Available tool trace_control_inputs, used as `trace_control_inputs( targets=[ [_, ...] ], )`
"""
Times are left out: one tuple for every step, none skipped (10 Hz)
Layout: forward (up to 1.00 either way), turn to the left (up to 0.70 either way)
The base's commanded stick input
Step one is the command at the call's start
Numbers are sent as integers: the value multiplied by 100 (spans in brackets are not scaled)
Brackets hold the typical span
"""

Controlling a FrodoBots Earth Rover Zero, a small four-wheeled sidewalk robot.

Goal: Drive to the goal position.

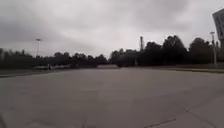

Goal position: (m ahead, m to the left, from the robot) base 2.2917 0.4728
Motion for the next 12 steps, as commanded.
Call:
trace_control_inputs(
  targets=[
    [70, 0],
    [70, 0],
    [70, 0],
    [70, 0],
    [70, 0],
    [70, 0],
    [70, 0],
    [70, 0],
    [70, 0],
    [70, 0],
    [70, 0],
    [70, 0]
  ],
)
